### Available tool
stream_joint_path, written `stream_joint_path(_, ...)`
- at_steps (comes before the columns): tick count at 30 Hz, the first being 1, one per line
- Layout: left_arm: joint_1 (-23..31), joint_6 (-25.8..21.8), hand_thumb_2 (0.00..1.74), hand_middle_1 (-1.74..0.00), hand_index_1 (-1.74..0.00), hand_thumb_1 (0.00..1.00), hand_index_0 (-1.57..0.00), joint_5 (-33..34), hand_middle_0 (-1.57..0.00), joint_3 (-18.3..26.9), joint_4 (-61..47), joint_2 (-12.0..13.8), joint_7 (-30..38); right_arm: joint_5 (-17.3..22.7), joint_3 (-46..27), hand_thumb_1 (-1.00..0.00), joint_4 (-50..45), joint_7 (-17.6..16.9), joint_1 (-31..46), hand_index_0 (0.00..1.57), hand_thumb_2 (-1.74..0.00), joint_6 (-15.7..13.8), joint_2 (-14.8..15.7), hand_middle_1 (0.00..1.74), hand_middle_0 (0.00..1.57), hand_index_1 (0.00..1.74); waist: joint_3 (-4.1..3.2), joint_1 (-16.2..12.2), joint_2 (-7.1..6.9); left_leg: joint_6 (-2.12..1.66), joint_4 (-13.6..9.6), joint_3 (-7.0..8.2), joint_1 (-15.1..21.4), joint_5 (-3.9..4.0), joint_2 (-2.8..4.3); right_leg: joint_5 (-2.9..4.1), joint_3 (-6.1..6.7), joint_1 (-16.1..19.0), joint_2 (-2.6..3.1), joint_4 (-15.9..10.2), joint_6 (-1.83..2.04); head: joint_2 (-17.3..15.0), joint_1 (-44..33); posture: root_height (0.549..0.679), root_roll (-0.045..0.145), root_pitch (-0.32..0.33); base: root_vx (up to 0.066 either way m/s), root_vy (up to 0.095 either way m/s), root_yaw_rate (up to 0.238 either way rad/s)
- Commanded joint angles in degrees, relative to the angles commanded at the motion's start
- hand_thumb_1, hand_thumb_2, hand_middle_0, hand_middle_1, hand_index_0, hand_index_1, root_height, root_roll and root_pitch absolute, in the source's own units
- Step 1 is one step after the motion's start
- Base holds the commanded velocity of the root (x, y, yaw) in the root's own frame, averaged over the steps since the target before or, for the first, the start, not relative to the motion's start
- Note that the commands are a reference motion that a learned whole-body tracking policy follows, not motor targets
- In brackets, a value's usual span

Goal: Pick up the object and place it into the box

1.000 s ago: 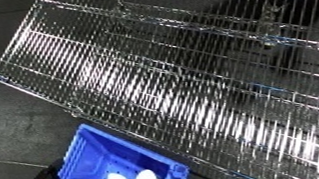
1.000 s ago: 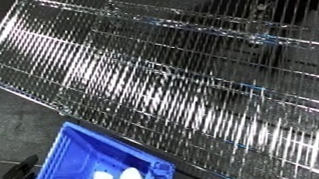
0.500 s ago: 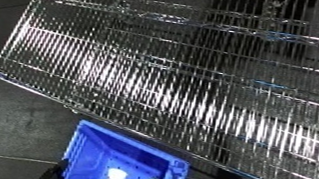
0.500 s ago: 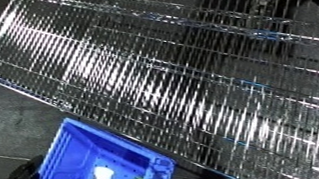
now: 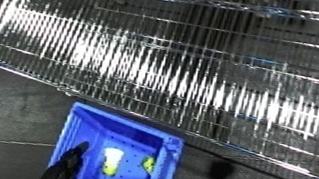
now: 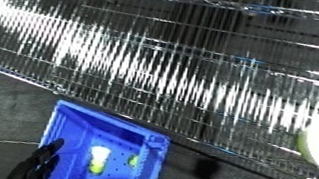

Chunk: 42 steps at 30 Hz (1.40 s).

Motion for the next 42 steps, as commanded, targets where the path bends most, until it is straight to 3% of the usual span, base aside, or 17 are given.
stream_joint_path(8, -0.55, 0.34, 0.00, 0.00, 0.00, 0.00, 0.00, -1.84, 0.00, -1.37, -1.41, -1.41, -2.41, -0.87, -1.00, 0.00, 1.19, 0.13, -1.44, 0.00, 0.00, 0.47, -1.38, 0.00, 0.00, 0.00, 0.00, -0.99, 1.68, 0.00, -1.43, 0.41, 1.51, 0.74, 0.11, 0.80, 0.61, 0.46, -0.13, -0.62, 0.20, -2.60, 14.71, 0.650, 0.035, 0.085, -0.020, 0.037, -0.056)
stream_joint_path(16, 0.00, 1.94, 0.00, 0.00, 0.00, 0.00, 0.00, -2.86, 0.00, -2.44, -3.23, -1.89, -2.80, -0.53, -1.30, 0.00, -0.99, 1.24, -1.27, 0.00, 0.00, -2.51, -2.48, 0.00, 0.00, 0.00, 0.00, -2.04, 2.48, 0.07, -2.94, 0.54, 2.68, 1.39, 0.33, 1.06, 0.91, 0.34, -0.27, -0.30, 0.39, -1.01, 22.19, 0.649, 0.034, 0.081, -0.022, 0.030, -0.105)
stream_joint_path(19, 0.69, 2.08, 0.00, 0.00, 0.00, 0.00, 0.00, -2.66, 0.00, -2.50, -4.29, -2.08, -1.87, -0.80, -0.90, 0.00, -5.00, 1.14, -0.36, 0.00, 0.00, -5.57, -3.07, 0.00, 0.00, 0.00, 0.00, -2.57, 2.50, 0.02, -3.10, 0.81, 2.98, 1.37, 0.53, 1.17, 1.08, 0.33, -0.38, -0.29, 0.52, 0.22, 22.46, 0.649, 0.035, 0.080, -0.013, 0.028, -0.132)
stream_joint_path(21, 1.78, 2.01, 0.00, 0.00, 0.00, 0.00, 0.00, -2.47, 0.00, -2.58, -5.67, -2.15, -0.92, -0.90, -0.47, 0.00, -11.12, -1.20, 0.94, 0.00, 0.00, -8.75, -3.78, 0.00, 0.00, 0.00, 0.00, -3.05, 2.39, -0.03, -3.03, 1.05, 3.09, 1.27, 0.69, 1.24, 1.20, 0.32, -0.46, -0.30, 0.58, 1.83, 21.90, 0.650, 0.035, 0.080, -0.008, 0.018, -0.123)
stream_joint_path(24, 4.32, 1.33, 0.00, 0.00, 0.00, 0.00, 0.00, -2.50, 0.00, -2.38, -7.82, -2.58, 0.57, -3.90, -0.44, 0.00, -25.35, -8.82, 4.85, 0.00, 0.00, -14.37, -4.92, 0.00, 0.00, 0.00, 0.00, -4.21, 2.13, 0.12, -2.86, 1.52, 3.24, 1.02, 1.00, 1.18, 1.68, 0.10, -0.33, -0.05, 0.62, 5.72, 19.33, 0.649, 0.034, 0.081, 0.001, 0.034, -0.165)
stream_joint_path(27, 6.30, 0.33, 0.00, 0.00, 0.00, 0.00, 0.00, -2.78, 0.00, -1.38, -8.90, -3.15, 1.46, -9.43, -1.41, 0.00, -38.47, -15.37, 9.05, 0.00, 0.00, -19.45, -5.83, 0.00, 0.00, 0.00, 0.00, -5.58, 1.77, 0.42, -2.97, 2.20, 3.21, 0.94, 1.34, 1.11, 2.37, -0.47, 0.09, 0.09, 0.71, 9.04, 16.28, 0.648, 0.033, 0.088, -0.010, 0.050, -0.215)
stream_joint_path(32, 7.59, -1.31, 0.00, 0.00, 0.00, 0.00, 0.00, -3.21, 0.00, 0.50, -8.62, -3.49, 1.42, -14.89, -4.18, 0.00, -50.75, -17.25, 11.86, 0.00, 0.00, -24.97, -7.39, 0.00, 0.00, 0.00, 0.00, -7.17, 1.26, 0.53, -2.90, 3.12, 2.58, 0.81, 1.85, 1.04, 3.00, -1.37, 0.48, 0.02, 1.02, 10.84, 13.87, 0.648, 0.032, 0.102, -0.020, 0.024, -0.129)
stream_joint_path(35, 7.44, -1.80, 0.00, 0.00, 0.00, 0.00, 0.00, -3.26, 0.00, 1.00, -7.81, -3.47, 1.28, -16.48, -4.82, 0.00, -56.12, -16.97, 11.40, 0.00, 0.00, -24.66, -8.75, 0.00, 0.00, 0.00, 0.00, -7.48, 1.03, 0.43, -2.71, 3.41, 2.29, 0.68, 2.08, 0.88, 3.04, -1.68, 0.52, 0.19, 1.11, 11.05, 13.32, 0.647, 0.031, 0.106, -0.003, -0.004, -0.034)
stream_joint_path(42, 6.23, -2.12, 0.00, 0.00, 0.00, 0.00, 0.00, -2.87, 0.00, 0.59, -6.11, -2.88, 0.59, -17.36, -2.99, 0.00, -62.94, -16.42, 5.74, 0.00, 0.00, -18.37, -11.93, 0.00, 0.00, 0.00, 0.00, -6.67, 0.87, 0.06, -2.61, 3.49, 2.11, 0.55, 2.28, 0.52, 2.54, -1.61, 0.18, 0.34, 1.03, 11.16, 14.68, 0.647, 0.031, 0.109, 0.018, -0.022, 0.027)
